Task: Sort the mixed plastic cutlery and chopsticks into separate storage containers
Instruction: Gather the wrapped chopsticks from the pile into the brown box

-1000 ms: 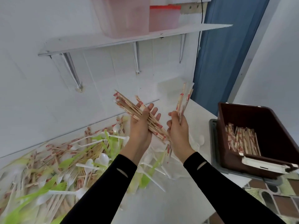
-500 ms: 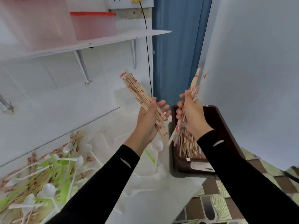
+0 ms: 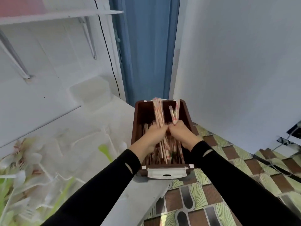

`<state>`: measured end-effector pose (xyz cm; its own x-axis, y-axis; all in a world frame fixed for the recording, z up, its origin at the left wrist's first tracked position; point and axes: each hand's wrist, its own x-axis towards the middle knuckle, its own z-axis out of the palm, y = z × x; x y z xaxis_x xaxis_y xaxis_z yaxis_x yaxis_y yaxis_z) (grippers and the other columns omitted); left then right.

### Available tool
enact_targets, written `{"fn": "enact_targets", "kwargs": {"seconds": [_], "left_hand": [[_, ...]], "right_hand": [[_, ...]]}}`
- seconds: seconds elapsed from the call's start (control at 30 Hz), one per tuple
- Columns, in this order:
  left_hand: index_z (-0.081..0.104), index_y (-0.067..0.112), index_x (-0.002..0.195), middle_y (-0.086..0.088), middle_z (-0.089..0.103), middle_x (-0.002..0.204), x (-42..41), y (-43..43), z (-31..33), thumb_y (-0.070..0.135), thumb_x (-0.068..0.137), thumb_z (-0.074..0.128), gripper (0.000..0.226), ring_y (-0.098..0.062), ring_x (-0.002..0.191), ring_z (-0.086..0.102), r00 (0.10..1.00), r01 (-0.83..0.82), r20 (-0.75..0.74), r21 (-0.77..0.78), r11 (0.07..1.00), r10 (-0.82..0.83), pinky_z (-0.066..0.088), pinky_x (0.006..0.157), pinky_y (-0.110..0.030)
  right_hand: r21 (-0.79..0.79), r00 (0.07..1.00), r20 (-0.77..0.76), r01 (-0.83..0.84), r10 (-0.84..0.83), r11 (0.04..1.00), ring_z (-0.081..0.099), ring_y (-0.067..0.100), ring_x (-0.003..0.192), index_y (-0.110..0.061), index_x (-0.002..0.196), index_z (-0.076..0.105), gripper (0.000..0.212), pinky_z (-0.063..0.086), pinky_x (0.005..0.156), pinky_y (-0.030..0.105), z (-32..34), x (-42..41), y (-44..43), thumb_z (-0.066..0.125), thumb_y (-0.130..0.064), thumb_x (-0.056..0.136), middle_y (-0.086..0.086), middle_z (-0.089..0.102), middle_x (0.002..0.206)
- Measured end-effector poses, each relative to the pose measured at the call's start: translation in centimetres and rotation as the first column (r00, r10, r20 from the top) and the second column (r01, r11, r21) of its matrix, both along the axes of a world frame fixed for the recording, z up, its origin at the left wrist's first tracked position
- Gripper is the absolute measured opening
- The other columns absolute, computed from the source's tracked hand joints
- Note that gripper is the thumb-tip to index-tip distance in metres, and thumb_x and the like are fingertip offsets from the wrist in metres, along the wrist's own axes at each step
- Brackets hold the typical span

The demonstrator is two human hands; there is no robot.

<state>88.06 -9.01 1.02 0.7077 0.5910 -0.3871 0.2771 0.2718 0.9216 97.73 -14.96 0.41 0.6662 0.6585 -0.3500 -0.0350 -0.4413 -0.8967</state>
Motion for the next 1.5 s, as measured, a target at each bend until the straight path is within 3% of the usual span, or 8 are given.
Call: {"fn": "enact_targets", "kwargs": {"seconds": [0.13,0.27,0.37,0.67,0.93,1.1,1.3,1.5], "left_hand": [[0.055,0.014,0.136,0.0,0.057,0.128,-0.7,0.1,-0.4,0.023,0.101,0.047,0.036,-0.022,0.12,0.054,0.913,0.335,-0.362,0.407,0.85,-0.188,0.042,0.101,-0.029],[0.058,0.007,0.12,-0.01,0.059,0.106,-1.0,-0.2,-1.0,0.027,0.095,0.059,0.032,-0.025,0.098,0.058,0.554,0.74,-0.802,0.35,0.575,-0.225,0.046,0.08,-0.031],[0.06,0.007,0.123,-0.014,0.061,0.107,-0.7,0.0,-1.4,0.018,0.096,0.054,0.03,-0.03,0.102,0.061,0.563,0.723,-0.802,0.362,0.589,-0.199,0.046,0.079,-0.033],[-0.004,0.007,0.154,-0.023,0.033,0.15,-0.4,0.9,-1.9,0.015,0.09,0.062,0.092,-0.036,0.129,0.047,0.71,0.452,-0.704,0.441,0.776,-0.014,0.044,0.101,-0.037],[0.037,0.013,0.144,-0.012,0.013,0.155,-0.7,0.3,-1.9,0.015,0.092,0.061,0.057,-0.04,0.139,0.021,0.542,0.722,-0.84,0.443,0.532,-0.037,0.034,0.11,-0.046],[0.039,0.005,0.143,-0.016,0.012,0.155,-0.3,-0.1,-1.8,0.005,0.096,0.051,0.048,-0.04,0.14,0.021,0.446,0.765,-0.895,0.395,0.508,0.023,0.034,0.11,-0.044],[0.045,-0.001,0.139,-0.026,0.023,0.15,-1.1,0.0,-1.1,0.005,0.1,0.04,0.04,-0.04,0.125,0.048,0.522,0.741,-0.852,0.474,0.475,0.038,0.042,0.106,-0.04],[0.067,0.016,0.116,-0.001,0.048,0.133,-3.6,0.2,0.2,0.01,0.096,0.051,0.025,-0.016,0.119,0.051,0.955,0.269,-0.296,0.865,0.424,-0.002,0.042,0.098,-0.026]], "right_hand": [[-0.278,0.972,0.145,-0.141,0.186,0.95,0.058,0.032,0.111,0.001,0.15,0.005,0.074,0.05,0.092,0.04,-0.5,-0.6,0.5,0.052,-0.021,0.097,0.02,0.054,0.128],[-0.394,0.932,0.219,-0.185,0.288,0.9,0.058,0.02,0.073,-0.01,0.152,-0.022,0.09,0.044,0.062,0.029,0.0,-0.7,0.0,0.05,-0.017,0.098,0.021,0.06,0.121],[-0.399,0.918,0.22,-0.225,0.331,0.889,0.055,0.014,0.062,-0.014,0.149,-0.03,0.099,0.04,0.051,0.025,-0.2,-0.8,-0.4,0.055,-0.027,0.098,0.015,0.065,0.105],[-0.345,0.884,0.387,-0.125,0.262,0.93,0.059,0.033,0.114,-0.002,0.155,-0.002,0.073,0.049,0.091,0.036,-0.7,-0.5,-0.2,0.042,-0.002,0.097,0.026,0.048,0.139],[-0.655,0.708,0.341,-0.293,0.618,0.697,0.025,0.041,0.142,-0.011,0.144,0.04,0.047,0.035,0.109,0.039,-0.1,-1.2,-0.4,0.051,-0.012,0.098,0.02,0.008,0.159],[-0.673,0.677,0.281,-0.366,0.68,0.642,0.039,0.033,0.136,-0.004,0.14,0.044,0.043,0.038,0.108,0.035,0.0,-1.5,0.0,0.051,-0.01,0.098,0.019,0.025,0.152],[-0.574,0.679,0.354,-0.385,0.643,0.723,0.062,0.026,0.105,-0.005,0.118,0.065,0.03,0.052,0.085,0.031,-1.2,-1.3,0.2,0.059,-0.005,0.089,0.012,0.065,0.117],[-0.58,0.584,0.526,-0.285,0.618,0.763,0.06,0.029,0.106,-0.014,0.12,0.063,0.03,0.053,0.088,0.04,-0.4,-2.4,-0.6,0.057,-0.016,0.091,0.009,0.058,0.12]]}}
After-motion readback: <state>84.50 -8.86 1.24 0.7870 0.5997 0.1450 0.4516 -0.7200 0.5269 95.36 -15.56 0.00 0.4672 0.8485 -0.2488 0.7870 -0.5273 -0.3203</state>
